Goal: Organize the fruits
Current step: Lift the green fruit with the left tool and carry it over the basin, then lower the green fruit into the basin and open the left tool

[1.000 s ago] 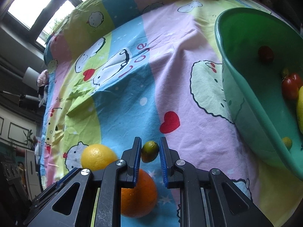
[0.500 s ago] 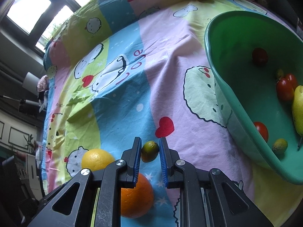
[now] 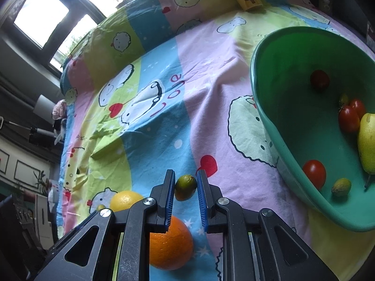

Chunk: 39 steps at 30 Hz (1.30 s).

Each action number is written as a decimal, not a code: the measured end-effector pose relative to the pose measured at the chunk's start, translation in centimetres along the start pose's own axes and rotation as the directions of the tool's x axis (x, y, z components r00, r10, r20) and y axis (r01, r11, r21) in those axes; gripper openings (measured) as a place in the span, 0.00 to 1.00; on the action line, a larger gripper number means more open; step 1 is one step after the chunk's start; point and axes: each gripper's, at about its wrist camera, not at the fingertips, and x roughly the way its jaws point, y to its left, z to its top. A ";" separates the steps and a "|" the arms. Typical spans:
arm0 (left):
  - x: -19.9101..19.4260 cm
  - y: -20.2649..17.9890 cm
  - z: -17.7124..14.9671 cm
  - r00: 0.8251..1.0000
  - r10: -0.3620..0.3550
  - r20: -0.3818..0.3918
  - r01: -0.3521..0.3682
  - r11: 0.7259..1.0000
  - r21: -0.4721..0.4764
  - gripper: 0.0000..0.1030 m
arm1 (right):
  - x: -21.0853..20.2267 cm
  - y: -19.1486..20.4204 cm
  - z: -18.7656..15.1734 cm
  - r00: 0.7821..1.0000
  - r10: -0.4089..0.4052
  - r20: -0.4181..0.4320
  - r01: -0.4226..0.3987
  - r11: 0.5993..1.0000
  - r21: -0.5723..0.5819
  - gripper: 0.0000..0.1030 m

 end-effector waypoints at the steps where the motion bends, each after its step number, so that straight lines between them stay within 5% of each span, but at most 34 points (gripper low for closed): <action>1: -0.5 -0.3 0.1 1.000 -0.001 0.023 0.001 1.000 0.007 0.18 | -0.2 0.0 0.1 1.000 0.003 0.011 -0.003 1.000 -0.002 0.19; 10: -3.6 -4.1 0.9 0.981 -0.079 0.176 0.061 0.992 0.107 0.18 | -2.9 0.0 0.8 0.990 0.053 0.129 -0.054 0.999 -0.002 0.19; 19: -5.4 -8.9 1.8 0.959 -0.155 0.239 0.103 0.971 0.215 0.18 | -6.0 -1.5 1.8 0.963 0.089 0.255 -0.099 0.995 0.026 0.19; 30: -4.1 -15.3 2.3 0.939 -0.275 0.205 0.198 0.922 0.332 0.18 | -9.9 -5.5 2.2 0.916 0.013 0.401 -0.078 0.986 0.146 0.19; 39: -1.9 -19.1 2.7 0.902 -0.421 0.094 0.360 0.854 0.375 0.18 | -11.5 -9.1 2.1 0.899 -0.136 0.416 0.020 0.962 0.271 0.19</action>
